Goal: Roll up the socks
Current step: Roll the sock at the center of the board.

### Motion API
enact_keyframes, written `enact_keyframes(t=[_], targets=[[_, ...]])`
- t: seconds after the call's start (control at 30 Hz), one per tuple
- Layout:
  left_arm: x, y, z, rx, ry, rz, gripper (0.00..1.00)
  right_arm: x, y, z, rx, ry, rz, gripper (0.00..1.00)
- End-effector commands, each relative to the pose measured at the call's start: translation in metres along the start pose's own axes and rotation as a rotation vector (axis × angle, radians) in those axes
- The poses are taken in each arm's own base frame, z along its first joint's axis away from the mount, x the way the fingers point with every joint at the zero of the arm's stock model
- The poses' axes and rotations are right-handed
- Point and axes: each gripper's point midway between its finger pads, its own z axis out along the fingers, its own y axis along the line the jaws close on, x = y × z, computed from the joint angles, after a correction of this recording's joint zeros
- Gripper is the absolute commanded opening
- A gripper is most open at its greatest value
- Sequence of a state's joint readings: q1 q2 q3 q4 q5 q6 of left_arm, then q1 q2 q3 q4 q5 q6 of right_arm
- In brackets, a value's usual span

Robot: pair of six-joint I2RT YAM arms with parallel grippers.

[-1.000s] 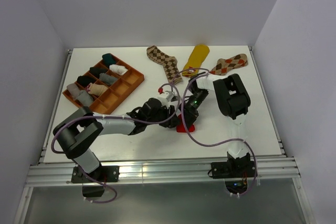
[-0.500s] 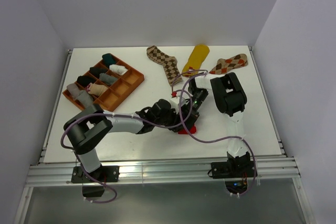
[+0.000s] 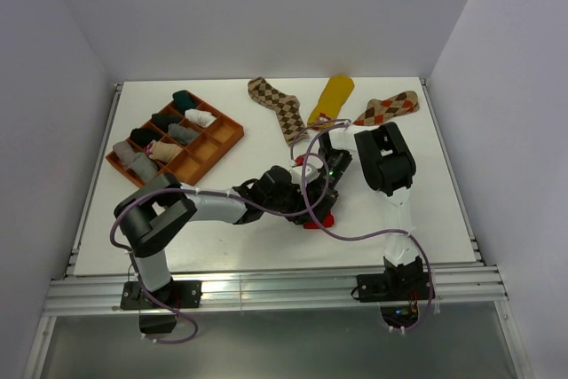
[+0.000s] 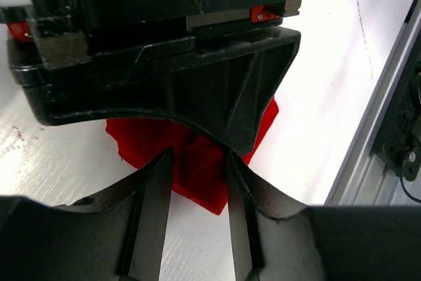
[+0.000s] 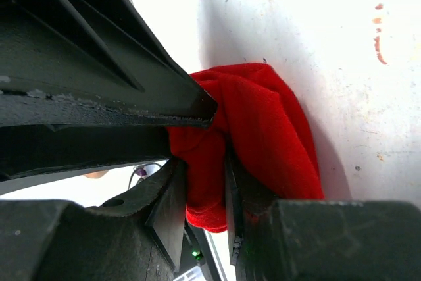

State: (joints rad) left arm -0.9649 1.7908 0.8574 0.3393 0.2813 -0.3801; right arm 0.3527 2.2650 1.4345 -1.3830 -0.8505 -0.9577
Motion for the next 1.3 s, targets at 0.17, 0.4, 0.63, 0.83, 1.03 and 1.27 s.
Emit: enact_keyframes(t=[0.17, 0.4, 0.63, 0.83, 1.03, 1.27], targets=[[0.018, -0.019, 0.004, 0.121, 0.075, -0.010, 0.45, -0.010, -0.033, -0.006, 0.140, -0.017, -0.084, 0.22], [0.024, -0.005, 0.012, 0.074, 0.109, -0.043, 0.23, -0.010, -0.033, -0.006, 0.148, -0.019, -0.081, 0.22], [0.035, 0.005, 0.020, 0.022, 0.168, -0.097, 0.00, -0.016, -0.028, -0.015, 0.214, -0.066, -0.130, 0.32], [0.053, 0.022, 0.018, -0.065, 0.234, -0.128, 0.00, -0.022, -0.011, -0.032, 0.243, -0.123, -0.178, 0.40], [0.061, 0.029, 0.015, -0.072, 0.254, -0.189, 0.00, -0.016, 0.000, -0.050, 0.270, -0.220, -0.195, 0.45], [0.065, 0.048, 0.010, -0.062, 0.267, -0.352, 0.00, -0.011, -0.001, -0.075, 0.449, -0.360, -0.244, 0.52]])
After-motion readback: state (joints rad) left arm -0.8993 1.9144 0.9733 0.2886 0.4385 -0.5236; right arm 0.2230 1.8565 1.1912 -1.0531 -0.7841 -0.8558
